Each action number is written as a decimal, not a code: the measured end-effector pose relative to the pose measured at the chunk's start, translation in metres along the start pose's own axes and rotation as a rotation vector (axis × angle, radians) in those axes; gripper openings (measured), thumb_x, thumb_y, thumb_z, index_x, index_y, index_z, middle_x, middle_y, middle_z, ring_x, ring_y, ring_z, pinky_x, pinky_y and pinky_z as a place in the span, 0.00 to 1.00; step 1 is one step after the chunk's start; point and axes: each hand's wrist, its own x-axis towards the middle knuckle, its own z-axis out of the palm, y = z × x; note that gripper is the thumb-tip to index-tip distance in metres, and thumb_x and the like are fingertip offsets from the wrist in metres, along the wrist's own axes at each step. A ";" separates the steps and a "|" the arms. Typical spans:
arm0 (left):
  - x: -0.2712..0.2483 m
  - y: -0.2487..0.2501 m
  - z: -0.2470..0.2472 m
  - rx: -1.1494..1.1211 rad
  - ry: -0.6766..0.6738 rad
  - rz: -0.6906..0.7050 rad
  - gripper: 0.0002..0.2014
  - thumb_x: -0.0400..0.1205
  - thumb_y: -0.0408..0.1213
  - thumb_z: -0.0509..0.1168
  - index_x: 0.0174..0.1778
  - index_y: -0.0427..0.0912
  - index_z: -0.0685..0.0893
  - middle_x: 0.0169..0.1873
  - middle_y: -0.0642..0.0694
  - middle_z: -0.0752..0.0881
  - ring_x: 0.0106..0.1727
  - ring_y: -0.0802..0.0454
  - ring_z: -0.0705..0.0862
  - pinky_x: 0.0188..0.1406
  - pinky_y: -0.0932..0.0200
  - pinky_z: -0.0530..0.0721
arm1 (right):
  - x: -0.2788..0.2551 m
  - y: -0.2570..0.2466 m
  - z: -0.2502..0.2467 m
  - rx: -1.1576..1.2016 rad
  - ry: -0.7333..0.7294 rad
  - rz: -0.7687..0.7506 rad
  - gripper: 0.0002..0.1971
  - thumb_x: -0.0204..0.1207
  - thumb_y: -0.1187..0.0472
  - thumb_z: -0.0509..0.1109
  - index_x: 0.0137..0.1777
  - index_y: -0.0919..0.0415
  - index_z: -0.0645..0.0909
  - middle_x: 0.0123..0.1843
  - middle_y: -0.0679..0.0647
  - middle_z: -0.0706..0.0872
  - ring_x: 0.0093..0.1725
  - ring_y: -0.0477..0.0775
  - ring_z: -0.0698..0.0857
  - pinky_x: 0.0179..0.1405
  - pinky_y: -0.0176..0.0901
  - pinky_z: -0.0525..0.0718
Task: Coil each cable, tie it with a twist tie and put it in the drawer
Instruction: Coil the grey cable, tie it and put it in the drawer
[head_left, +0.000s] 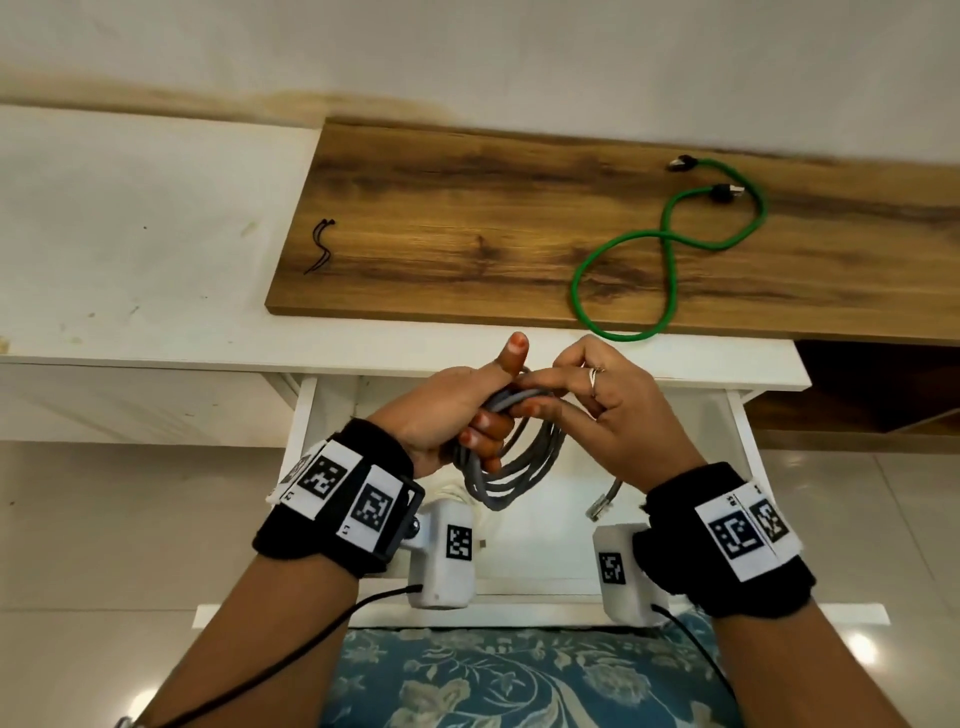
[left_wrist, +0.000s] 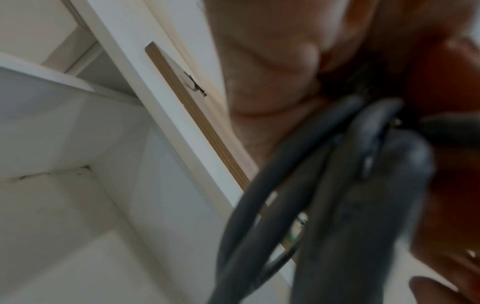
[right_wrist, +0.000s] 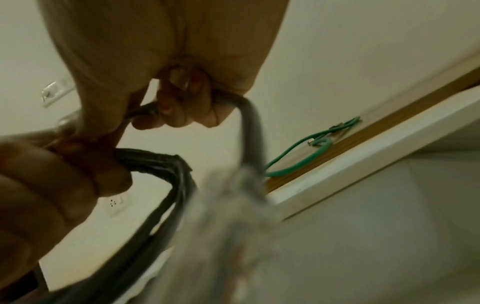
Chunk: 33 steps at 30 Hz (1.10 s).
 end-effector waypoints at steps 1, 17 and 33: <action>0.000 0.001 0.001 -0.003 -0.013 -0.001 0.27 0.70 0.68 0.57 0.30 0.45 0.75 0.16 0.55 0.62 0.15 0.60 0.59 0.23 0.63 0.76 | 0.000 -0.001 0.000 0.014 0.025 0.004 0.11 0.73 0.53 0.70 0.55 0.49 0.86 0.40 0.50 0.77 0.42 0.34 0.77 0.43 0.23 0.73; 0.000 0.006 0.008 -0.225 -0.112 0.081 0.27 0.68 0.67 0.55 0.29 0.42 0.72 0.14 0.55 0.63 0.12 0.60 0.61 0.39 0.57 0.87 | 0.006 -0.018 0.003 0.538 0.434 0.460 0.07 0.73 0.50 0.69 0.45 0.51 0.84 0.54 0.63 0.81 0.50 0.55 0.88 0.21 0.39 0.83; 0.005 0.004 -0.020 -0.683 0.058 0.237 0.16 0.76 0.53 0.63 0.31 0.44 0.73 0.10 0.56 0.65 0.09 0.61 0.64 0.26 0.69 0.76 | 0.002 -0.022 0.007 -0.368 -0.054 -0.128 0.26 0.72 0.37 0.66 0.63 0.52 0.84 0.73 0.53 0.73 0.56 0.57 0.78 0.62 0.41 0.72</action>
